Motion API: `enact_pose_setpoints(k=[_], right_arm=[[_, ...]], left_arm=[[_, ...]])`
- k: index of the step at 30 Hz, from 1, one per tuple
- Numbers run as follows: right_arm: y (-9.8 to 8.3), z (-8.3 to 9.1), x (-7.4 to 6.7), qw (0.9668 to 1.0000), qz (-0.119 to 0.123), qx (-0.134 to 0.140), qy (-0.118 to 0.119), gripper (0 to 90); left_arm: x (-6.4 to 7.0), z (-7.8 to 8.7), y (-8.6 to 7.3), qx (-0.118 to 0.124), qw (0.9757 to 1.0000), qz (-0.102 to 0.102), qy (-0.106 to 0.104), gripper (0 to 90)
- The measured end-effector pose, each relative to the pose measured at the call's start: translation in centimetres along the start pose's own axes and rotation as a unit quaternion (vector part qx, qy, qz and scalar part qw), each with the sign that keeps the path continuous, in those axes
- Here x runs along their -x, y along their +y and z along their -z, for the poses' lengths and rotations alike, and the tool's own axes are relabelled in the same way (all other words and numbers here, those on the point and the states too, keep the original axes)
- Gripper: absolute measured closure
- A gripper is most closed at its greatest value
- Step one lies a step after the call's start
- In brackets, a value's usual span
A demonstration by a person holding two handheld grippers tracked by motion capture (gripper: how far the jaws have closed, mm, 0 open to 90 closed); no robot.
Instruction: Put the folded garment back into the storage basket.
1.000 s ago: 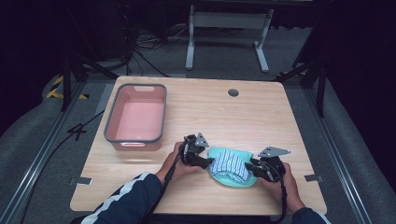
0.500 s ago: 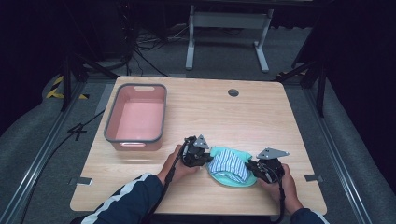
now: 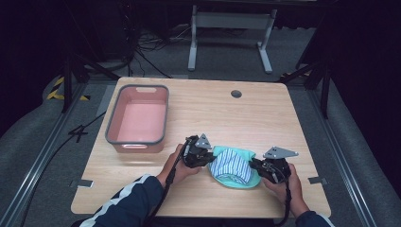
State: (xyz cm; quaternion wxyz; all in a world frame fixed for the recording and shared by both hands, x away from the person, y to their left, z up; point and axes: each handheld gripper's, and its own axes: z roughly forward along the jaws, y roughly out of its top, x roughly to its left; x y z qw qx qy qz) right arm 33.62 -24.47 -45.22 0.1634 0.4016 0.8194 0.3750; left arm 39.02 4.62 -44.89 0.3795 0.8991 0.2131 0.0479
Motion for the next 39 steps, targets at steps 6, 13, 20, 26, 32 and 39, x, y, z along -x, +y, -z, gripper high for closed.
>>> enact_pose_setpoints(k=[6, 13, 20, 26, 32, 39], right_arm=[[0.8, 0.3, -0.2, 0.9999, 0.003, 0.01, 0.003, 82.1], [2.3, -0.1, -0.7, 0.9995, 0.017, 0.021, 0.017, 82.1], [4.3, -0.3, -1.4, 0.9982, 0.039, 0.032, 0.03, 82.1], [7.1, -0.8, -2.2, 0.9959, 0.064, 0.045, 0.045, 82.1], [10.0, -1.3, -2.8, 0.9934, 0.061, 0.066, 0.071, 82.2], [13.3, -2.4, -4.4, 0.9918, 0.076, 0.074, 0.071, 82.2]], left_arm=[[-0.3, 1.1, 0.1, 0.012, 0.9999, 0.006, 0.003, 83.9], [-0.6, 2.6, -0.3, 0.009, 0.9998, 0.003, 0.017, 83.9], [-1.1, 4.3, -0.8, 0.024, 0.9991, 0.013, 0.032, 83.9], [-1.8, 7.0, -1.1, 0.047, 0.9972, 0.024, 0.054, 83.9], [-2.6, 9.9, -1.1, 0.073, 0.9939, 0.038, 0.073, 83.9], [-3.7, 12.3, -1.6, 0.093, 0.9899, 0.051, 0.094, 83.9]])
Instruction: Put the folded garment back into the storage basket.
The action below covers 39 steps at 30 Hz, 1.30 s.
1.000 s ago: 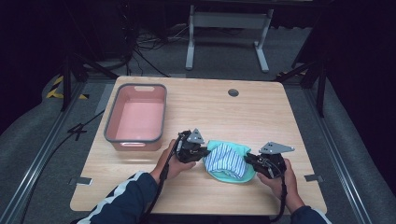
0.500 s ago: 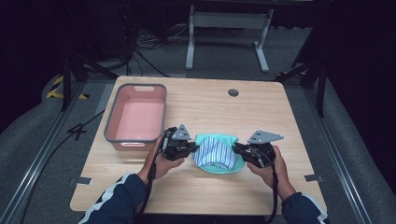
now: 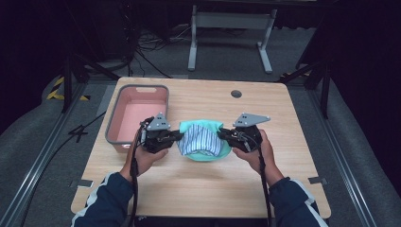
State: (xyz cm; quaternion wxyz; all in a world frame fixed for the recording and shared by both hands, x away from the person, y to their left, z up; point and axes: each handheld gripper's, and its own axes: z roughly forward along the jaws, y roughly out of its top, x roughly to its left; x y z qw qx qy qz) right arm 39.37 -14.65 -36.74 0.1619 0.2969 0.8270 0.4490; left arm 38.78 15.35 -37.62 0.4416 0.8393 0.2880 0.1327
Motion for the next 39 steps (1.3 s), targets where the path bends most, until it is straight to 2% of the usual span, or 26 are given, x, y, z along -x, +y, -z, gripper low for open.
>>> enact_pose_setpoints(k=[1, 8, 11, 17, 25, 26, 28, 29, 34, 39], right_arm=[[0.5, -0.3, -0.1, 1.0, 0.002, 0.002, 0.0, 82.2], [2.8, -1.4, -1.0, 0.9999, 0.013, 0.01, 0.007, 82.2], [4.1, -2.0, -1.4, 0.9996, 0.02, 0.015, 0.011, 82.2], [5.4, -3.0, -2.1, 0.9993, 0.026, 0.018, 0.018, 82.2], [7.1, -4.3, -2.8, 0.999, 0.026, 0.024, 0.028, 82.2], [7.2, -4.5, -2.8, 0.9988, 0.026, 0.027, 0.03, 82.2], [7.5, -4.8, -2.9, 0.9988, 0.025, 0.026, 0.032, 82.1], [7.6, -5.0, -3.0, 0.9989, 0.024, 0.025, 0.033, 82.1], [8.2, -5.9, -3.3, 0.9988, 0.023, 0.026, 0.035, 82.2], [9.2, -6.8, -4.0, 0.9984, 0.03, 0.033, 0.036, 82.1]], left_arm=[[-0.6, 0.6, 0.0, 0.01, 0.9999, 0.002, 0.01, 83.9], [-1.6, 2.6, 0.0, 0.027, 0.9992, 0.018, 0.025, 83.9], [-2.1, 3.8, 0.0, 0.037, 0.9983, 0.024, 0.039, 83.9], [-2.9, 5.3, -0.2, 0.041, 0.9972, 0.027, 0.056, 83.8], [-3.7, 6.8, -0.6, 0.054, 0.995, 0.044, 0.071, 83.8], [-3.8, 7.0, -0.6, 0.054, 0.995, 0.037, 0.075, 83.8], [-3.9, 7.2, -0.6, 0.055, 0.9946, 0.044, 0.077, 83.8], [-4.1, 7.3, -0.7, 0.058, 0.9945, 0.039, 0.079, 83.8], [-4.4, 7.8, -0.8, 0.062, 0.9933, 0.049, 0.084, 83.7], [-5.3, 8.9, -1.1, 0.07, 0.9911, 0.06, 0.096, 83.7]])
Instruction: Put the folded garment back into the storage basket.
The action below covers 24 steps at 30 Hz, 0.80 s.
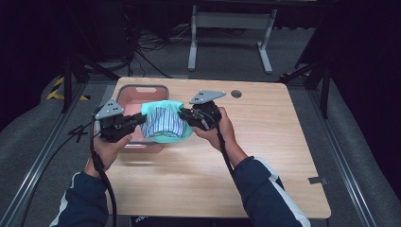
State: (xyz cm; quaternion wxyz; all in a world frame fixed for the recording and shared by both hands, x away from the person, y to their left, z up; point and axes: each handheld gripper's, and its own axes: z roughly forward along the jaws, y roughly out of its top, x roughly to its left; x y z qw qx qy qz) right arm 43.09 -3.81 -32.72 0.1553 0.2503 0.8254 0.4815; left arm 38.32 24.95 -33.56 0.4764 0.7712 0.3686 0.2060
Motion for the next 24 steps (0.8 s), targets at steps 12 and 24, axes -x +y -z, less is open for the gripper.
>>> enact_pose_setpoints(k=[12, 24], right_arm=[[1.7, -2.6, -1.1, 0.9999, 0.006, -0.001, 0.009, 82.1], [2.8, -5.2, -2.0, 0.9999, 0.007, -0.002, 0.01, 82.1]], left_arm=[[-1.6, 1.4, -0.3, 0.018, 0.9994, 0.01, 0.029, 83.7], [-3.1, 2.4, -0.8, 0.026, 0.998, 0.023, 0.052, 83.8]])
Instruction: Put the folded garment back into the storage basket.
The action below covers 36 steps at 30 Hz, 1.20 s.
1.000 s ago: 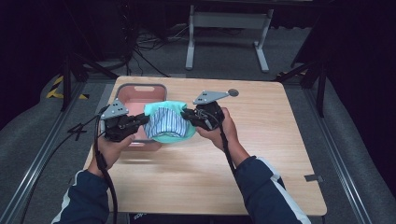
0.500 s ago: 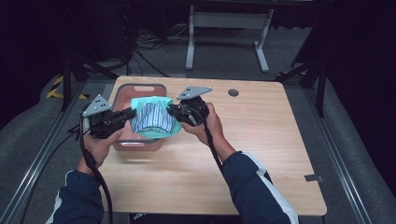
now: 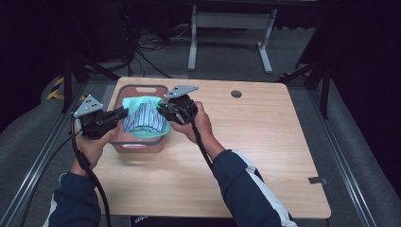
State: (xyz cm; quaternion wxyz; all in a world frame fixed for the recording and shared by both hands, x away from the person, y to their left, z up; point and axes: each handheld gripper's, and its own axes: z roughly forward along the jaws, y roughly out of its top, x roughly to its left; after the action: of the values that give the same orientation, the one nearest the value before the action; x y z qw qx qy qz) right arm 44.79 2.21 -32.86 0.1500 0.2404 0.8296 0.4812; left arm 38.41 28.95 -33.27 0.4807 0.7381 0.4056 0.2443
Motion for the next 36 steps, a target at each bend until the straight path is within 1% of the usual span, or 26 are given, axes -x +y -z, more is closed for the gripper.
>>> enact_pose_setpoints(k=[9, 13, 14, 18, 20, 21, 26, 28, 29, 32, 34, 35, 36], right_arm=[[0.0, -2.5, -0.3, 0.9998, -0.005, -0.019, 0.007, 82.0], [0.2, -3.5, -0.6, 0.9995, 0.006, -0.028, 0.011, 81.9], [0.2, -3.7, -0.8, 0.9994, 0.007, -0.031, 0.012, 81.9], [0.2, -4.5, -1.0, 0.9992, 0.009, -0.039, 0.011, 81.7], [0.2, -4.7, -1.0, 0.9991, 0.008, -0.04, 0.011, 81.7], [0.1, -5.0, -1.0, 0.999, 0.006, -0.043, 0.013, 81.6], [-0.3, -5.6, -0.8, 0.9986, 0.003, -0.051, 0.013, 81.4], [-0.5, -5.9, -0.7, 0.9985, 0.001, -0.054, 0.013, 81.2], [-0.5, -6.0, -0.7, 0.9984, 0.001, -0.055, 0.013, 81.1], [-0.7, -6.3, -0.6, 0.9982, 0.003, -0.058, 0.01, 80.9], [-0.8, -6.5, -0.5, 0.9981, 0.0, -0.061, 0.01, 80.5], [-0.9, -6.6, -0.4, 0.998, -0.001, -0.062, 0.01, 80.5], [-1.0, -6.6, -0.4, 0.9978, -0.002, -0.065, 0.009, 80.5]], left_arm=[[-1.1, 0.1, -0.7, -0.008, 0.9997, 0.005, 0.022, 83.8], [-1.3, -0.1, -0.8, -0.013, 0.9996, 0.001, 0.026, 83.9], [-1.3, -0.2, -0.9, -0.015, 0.9996, 0.0, 0.026, 83.9], [-1.7, -0.5, -1.2, -0.021, 0.9993, 0.006, 0.028, 83.9], [-1.8, -0.6, -1.3, -0.021, 0.9994, 0.008, 0.028, 83.9], [-1.9, -0.6, -1.3, -0.022, 0.9993, 0.008, 0.03, 83.9], [-2.0, -1.1, -1.6, -0.03, 0.9991, 0.004, 0.029, 83.9], [-2.2, -1.3, -1.7, -0.037, 0.9987, -0.002, 0.034, 83.9], [-2.2, -1.4, -1.8, -0.038, 0.9987, 0.0, 0.034, 83.9], [-2.2, -1.7, -2.0, -0.047, 0.9982, -0.005, 0.039, 83.8], [-2.2, -2.1, -2.2, -0.056, 0.9973, -0.014, 0.046, 83.8], [-2.1, -2.2, -2.3, -0.06, 0.9966, -0.022, 0.052, 83.8], [-1.9, -2.3, -2.3, -0.063, 0.9963, -0.025, 0.053, 83.8]])
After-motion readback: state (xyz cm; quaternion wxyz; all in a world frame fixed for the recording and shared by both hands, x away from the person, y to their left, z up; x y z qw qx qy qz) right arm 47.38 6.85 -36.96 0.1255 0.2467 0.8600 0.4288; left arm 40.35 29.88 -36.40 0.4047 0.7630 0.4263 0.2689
